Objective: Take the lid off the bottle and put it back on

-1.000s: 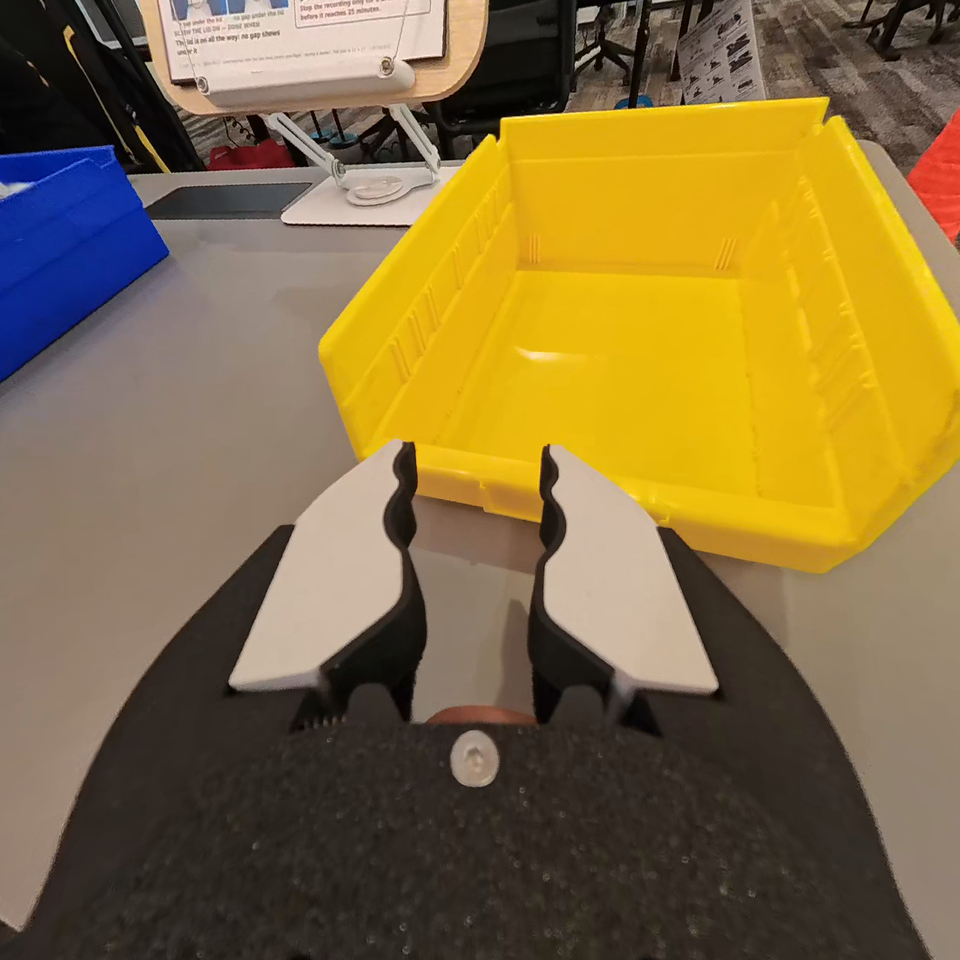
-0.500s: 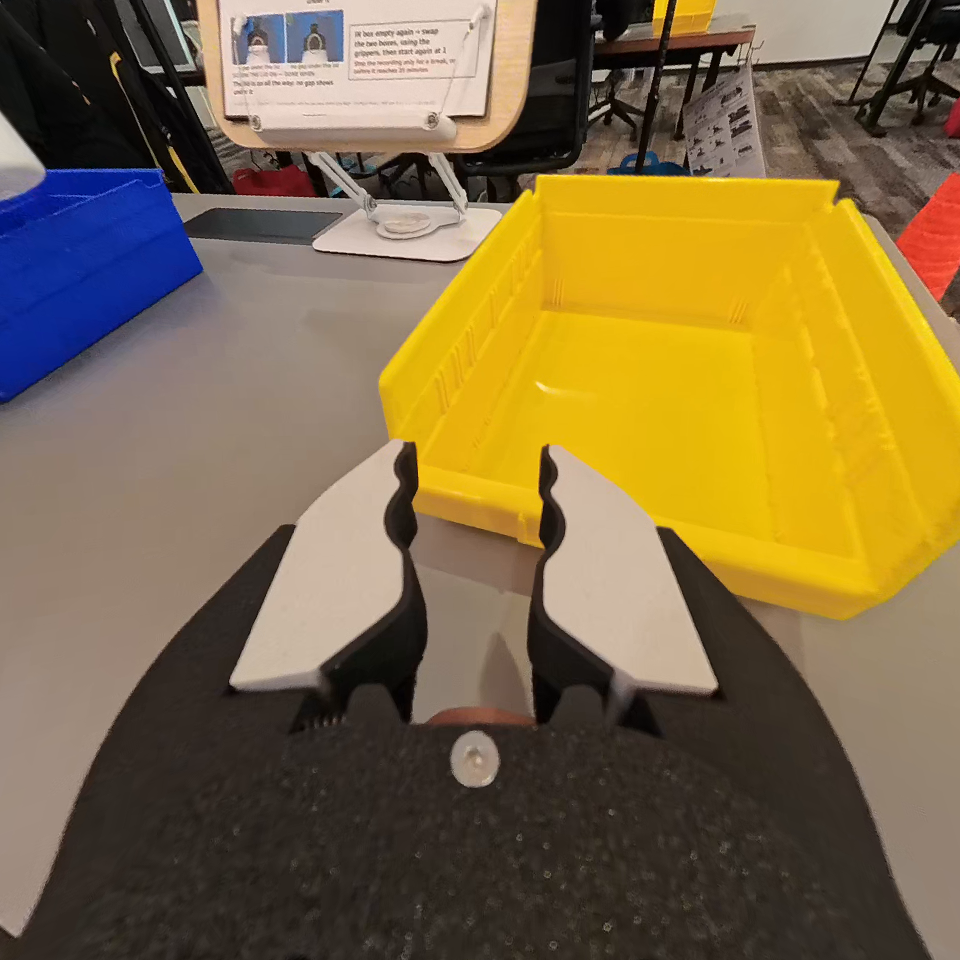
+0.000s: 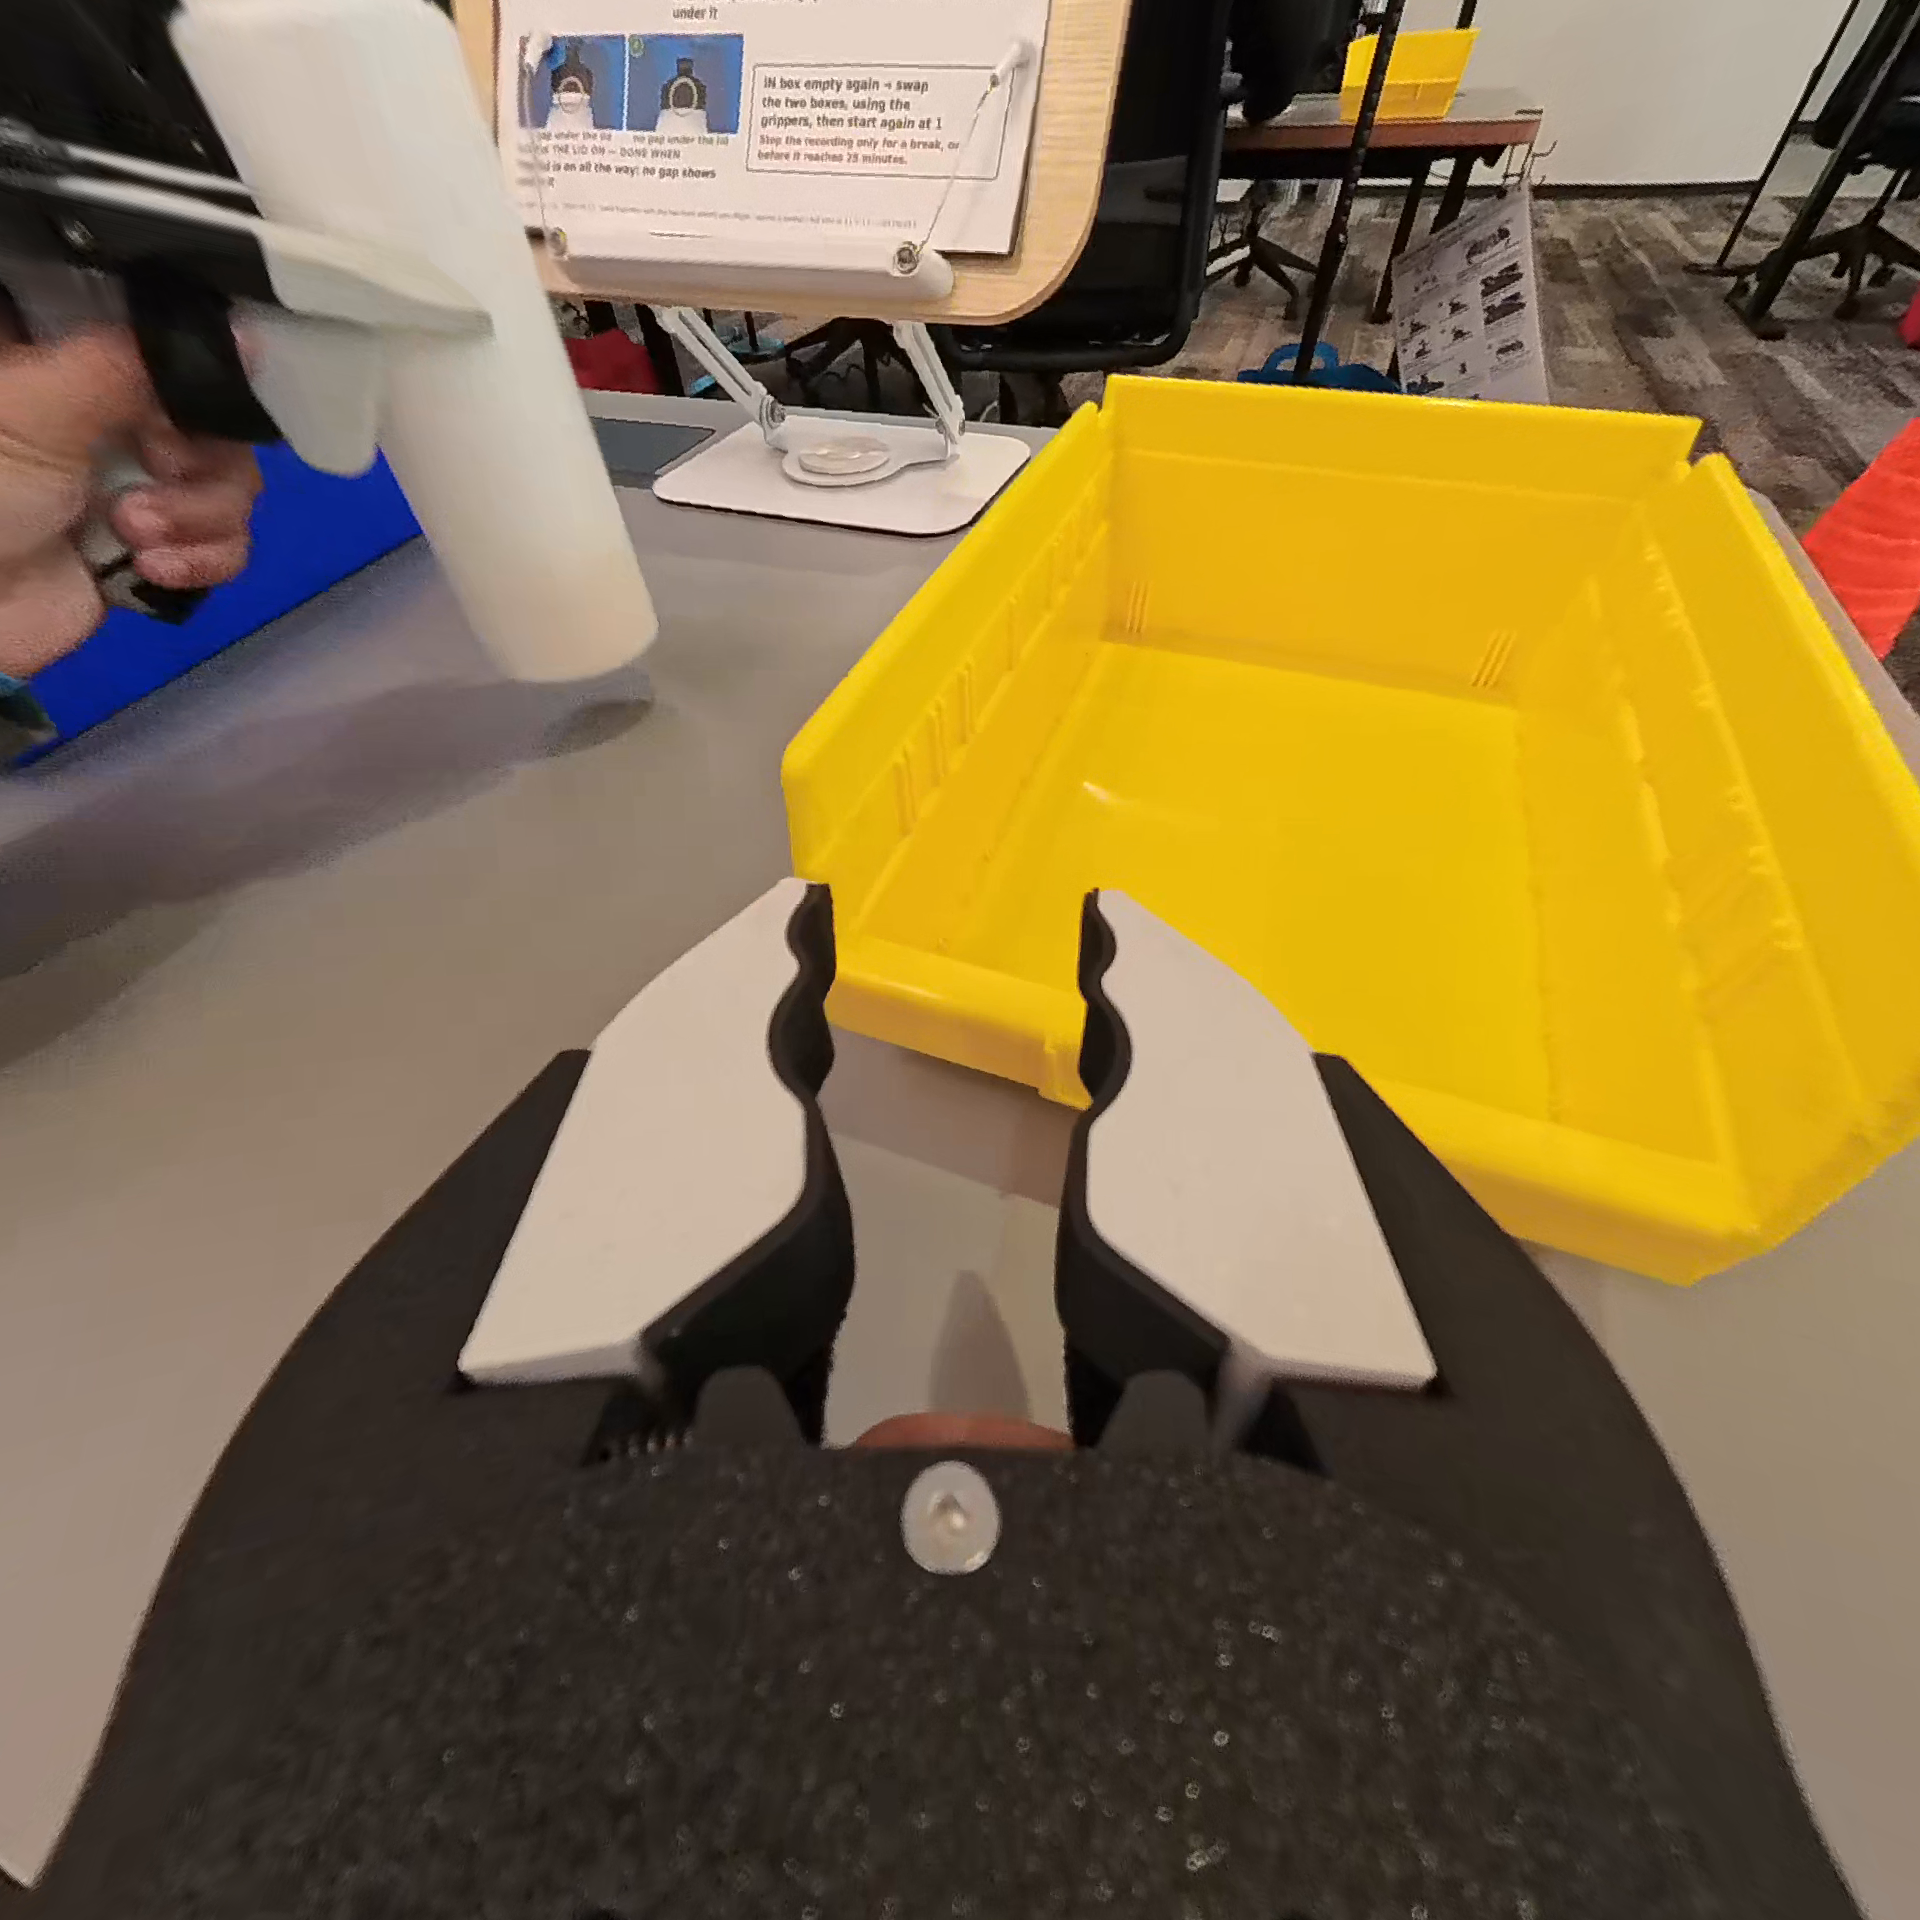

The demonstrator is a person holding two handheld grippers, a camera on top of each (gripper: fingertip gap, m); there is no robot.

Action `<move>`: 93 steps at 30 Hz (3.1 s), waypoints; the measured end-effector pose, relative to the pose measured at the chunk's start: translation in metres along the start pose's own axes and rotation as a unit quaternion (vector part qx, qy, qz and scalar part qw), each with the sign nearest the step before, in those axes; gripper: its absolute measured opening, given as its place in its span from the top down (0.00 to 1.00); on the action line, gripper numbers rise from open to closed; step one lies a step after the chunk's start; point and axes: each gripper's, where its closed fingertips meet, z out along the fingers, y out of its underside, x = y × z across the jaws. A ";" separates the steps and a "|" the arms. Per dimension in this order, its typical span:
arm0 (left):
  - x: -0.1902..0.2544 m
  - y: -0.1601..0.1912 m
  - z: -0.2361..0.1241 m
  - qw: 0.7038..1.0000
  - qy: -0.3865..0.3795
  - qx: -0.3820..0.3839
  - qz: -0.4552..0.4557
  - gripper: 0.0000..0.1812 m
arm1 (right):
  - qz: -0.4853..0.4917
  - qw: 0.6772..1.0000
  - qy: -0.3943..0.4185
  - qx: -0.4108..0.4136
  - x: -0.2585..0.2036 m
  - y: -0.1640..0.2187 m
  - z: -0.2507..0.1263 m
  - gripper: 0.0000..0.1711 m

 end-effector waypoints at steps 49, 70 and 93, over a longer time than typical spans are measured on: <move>0.088 0.126 -0.269 0.990 0.097 -0.009 -0.098 0.57 | -0.049 0.891 -0.445 0.072 -0.193 -0.115 0.221 0.49; -0.165 0.132 -0.272 0.888 -0.132 -0.423 -0.118 0.56 | -0.035 0.888 -0.447 0.104 -0.193 -0.116 0.221 0.49; -0.201 0.179 -0.224 0.813 -0.129 -0.514 -0.243 0.62 | -0.023 0.883 -0.453 0.119 -0.191 -0.117 0.220 0.49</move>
